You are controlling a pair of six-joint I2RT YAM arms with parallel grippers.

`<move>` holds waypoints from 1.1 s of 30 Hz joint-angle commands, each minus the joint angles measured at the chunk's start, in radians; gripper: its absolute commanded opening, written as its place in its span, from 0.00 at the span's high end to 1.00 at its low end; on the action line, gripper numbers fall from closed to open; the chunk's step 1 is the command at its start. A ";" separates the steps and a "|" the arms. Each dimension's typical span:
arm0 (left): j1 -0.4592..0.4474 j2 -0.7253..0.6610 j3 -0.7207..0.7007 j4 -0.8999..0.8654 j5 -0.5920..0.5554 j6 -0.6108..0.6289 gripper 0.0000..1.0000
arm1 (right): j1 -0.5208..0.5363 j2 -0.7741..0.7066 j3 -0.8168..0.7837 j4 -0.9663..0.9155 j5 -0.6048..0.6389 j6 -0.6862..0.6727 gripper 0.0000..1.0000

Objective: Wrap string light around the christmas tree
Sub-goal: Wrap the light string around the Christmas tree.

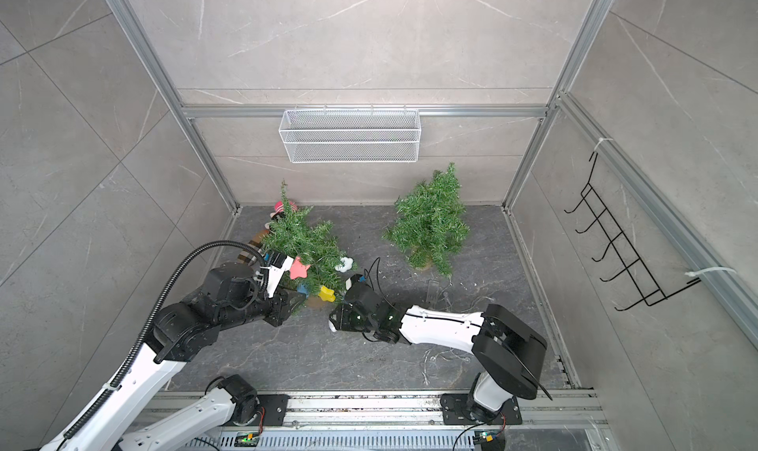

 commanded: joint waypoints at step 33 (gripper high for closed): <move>-0.359 0.113 -0.129 0.360 -0.216 0.149 0.42 | 0.029 -0.385 -0.064 0.073 -0.006 0.132 1.00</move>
